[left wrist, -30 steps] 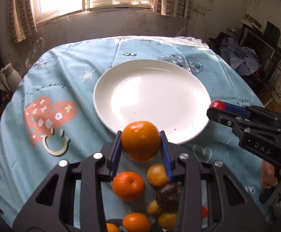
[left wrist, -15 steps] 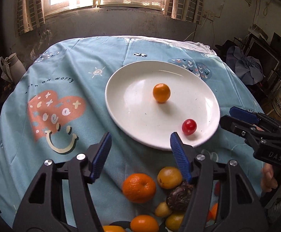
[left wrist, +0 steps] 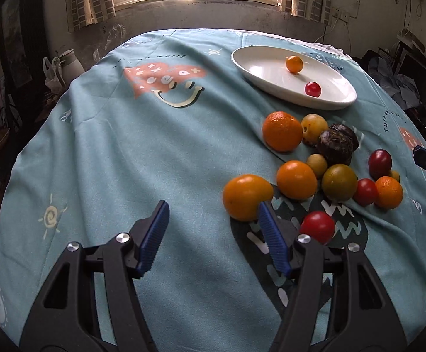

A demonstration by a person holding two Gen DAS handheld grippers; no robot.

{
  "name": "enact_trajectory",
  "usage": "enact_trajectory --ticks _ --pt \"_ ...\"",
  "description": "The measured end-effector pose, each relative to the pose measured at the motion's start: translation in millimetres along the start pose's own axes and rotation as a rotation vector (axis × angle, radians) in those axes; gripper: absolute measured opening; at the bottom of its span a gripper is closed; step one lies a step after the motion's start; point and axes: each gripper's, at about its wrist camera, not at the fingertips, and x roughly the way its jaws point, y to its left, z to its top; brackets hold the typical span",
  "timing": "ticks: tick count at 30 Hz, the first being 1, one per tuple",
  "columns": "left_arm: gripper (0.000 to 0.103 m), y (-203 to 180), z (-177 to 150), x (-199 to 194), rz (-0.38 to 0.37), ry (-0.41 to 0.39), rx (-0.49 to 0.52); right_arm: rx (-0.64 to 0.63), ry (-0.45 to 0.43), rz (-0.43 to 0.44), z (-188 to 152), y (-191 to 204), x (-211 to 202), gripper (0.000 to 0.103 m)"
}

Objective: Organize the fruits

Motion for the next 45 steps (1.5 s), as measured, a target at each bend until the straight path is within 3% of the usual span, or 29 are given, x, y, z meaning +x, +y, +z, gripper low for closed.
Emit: enact_trajectory --ticks 10,12,13,15,26,30,33,45 --pt "0.064 -31 9 19 -0.024 0.016 0.114 0.007 0.028 0.001 -3 -2 6 0.062" --pt "0.06 -32 10 25 -0.038 0.037 0.115 0.01 0.031 -0.002 -3 -2 7 0.062" --pt "0.051 -32 10 27 -0.039 0.047 0.115 0.012 0.033 -0.005 -3 -3 8 0.062" --pt "0.043 -31 8 31 -0.047 0.064 0.109 0.014 0.039 -0.009 -4 -3 9 0.062" --pt "0.042 -23 7 20 -0.063 0.021 0.07 -0.007 0.092 -0.046 -10 -4 22 0.061" --pt "0.042 -18 9 20 -0.069 0.02 0.045 -0.008 0.103 -0.03 -13 -4 22 0.047" --pt "0.042 -16 9 21 -0.073 0.027 0.038 0.032 0.087 -0.034 -13 -13 18 0.043" --pt "0.042 -17 8 23 -0.081 0.035 0.049 0.003 0.149 -0.022 -16 -8 26 0.036"
